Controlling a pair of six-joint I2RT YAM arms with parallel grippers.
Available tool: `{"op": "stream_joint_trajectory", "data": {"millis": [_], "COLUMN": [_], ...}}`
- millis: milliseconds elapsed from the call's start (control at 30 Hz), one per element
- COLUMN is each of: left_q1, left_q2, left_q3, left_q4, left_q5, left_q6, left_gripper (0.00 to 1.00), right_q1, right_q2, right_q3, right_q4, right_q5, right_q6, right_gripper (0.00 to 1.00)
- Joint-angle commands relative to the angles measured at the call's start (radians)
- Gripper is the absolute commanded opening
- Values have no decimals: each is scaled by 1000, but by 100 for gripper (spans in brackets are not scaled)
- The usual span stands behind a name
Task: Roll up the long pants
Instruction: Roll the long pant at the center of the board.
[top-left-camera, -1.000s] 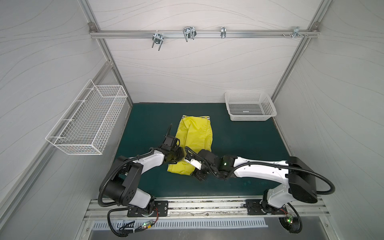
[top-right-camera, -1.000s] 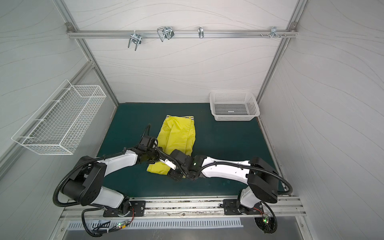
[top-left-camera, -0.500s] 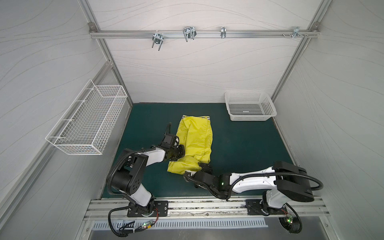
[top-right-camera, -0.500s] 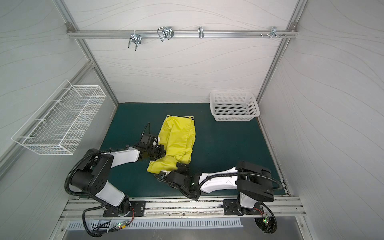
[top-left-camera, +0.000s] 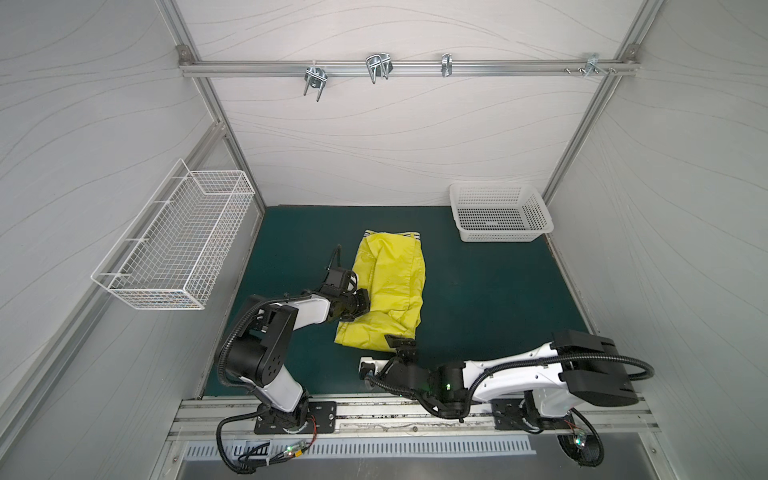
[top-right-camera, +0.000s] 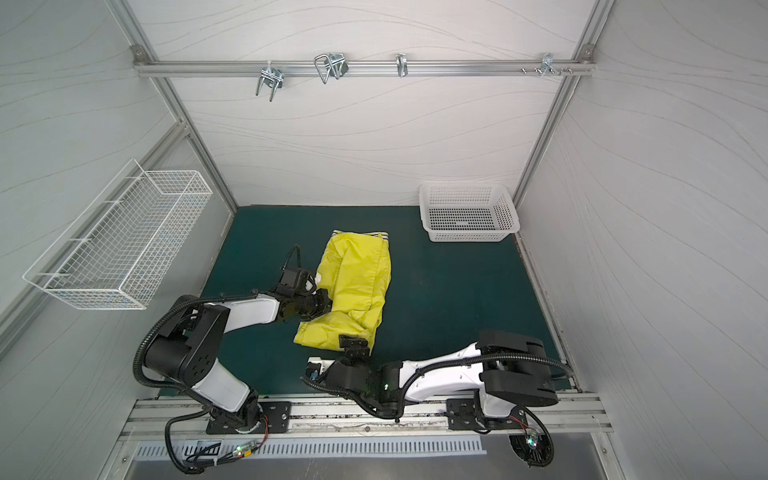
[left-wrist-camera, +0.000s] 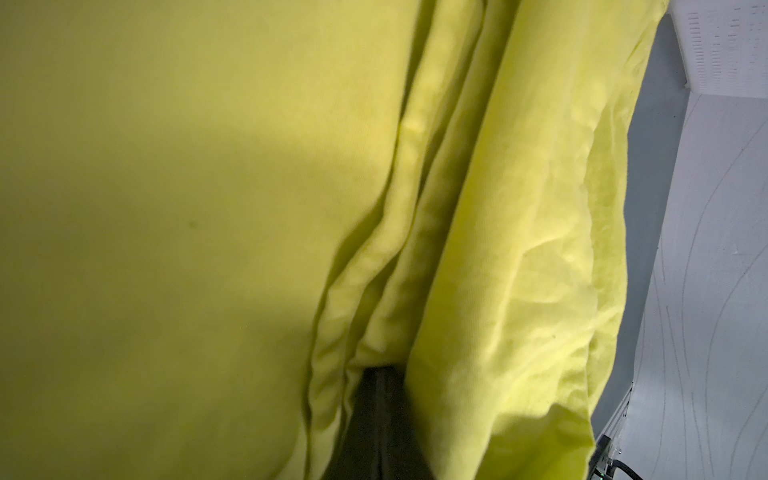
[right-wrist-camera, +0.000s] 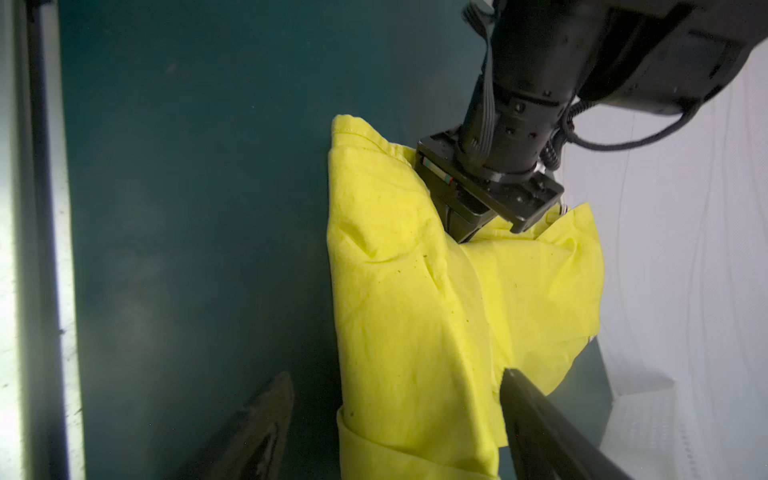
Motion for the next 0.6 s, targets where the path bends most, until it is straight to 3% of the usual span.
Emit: {"op": "stream_joint_trajectory", "data": {"millis": [0, 33, 100, 133, 200, 433, 567], "left_q1": [7, 7, 10, 11, 16, 29, 38], "left_q2": [33, 30, 25, 21, 16, 14, 14], "left_q3": [3, 1, -2, -4, -9, -8, -9], "left_q4": [-43, -46, -54, -57, -57, -63, -68], "left_q5": [-32, -34, -38, -39, -41, -39, -37], "left_q6": [28, 29, 34, 35, 34, 33, 39], "left_gripper": [0, 0, 0, 0, 0, 0, 0], "right_q1": [-75, -105, -185, -233, -287, -299, -298], "right_q2": [-52, -66, -83, -84, -64, 108, 163], "right_q3": [34, 39, 89, 128, 216, 420, 386], "right_q4": [-35, -44, -111, -162, -259, -429, -402], "right_q5": [-134, -190, -315, -392, -478, -595, -689], "right_q6": [105, 138, 253, 299, 351, 379, 463], "right_gripper": [66, 56, 16, 0, 0, 0, 0]}}
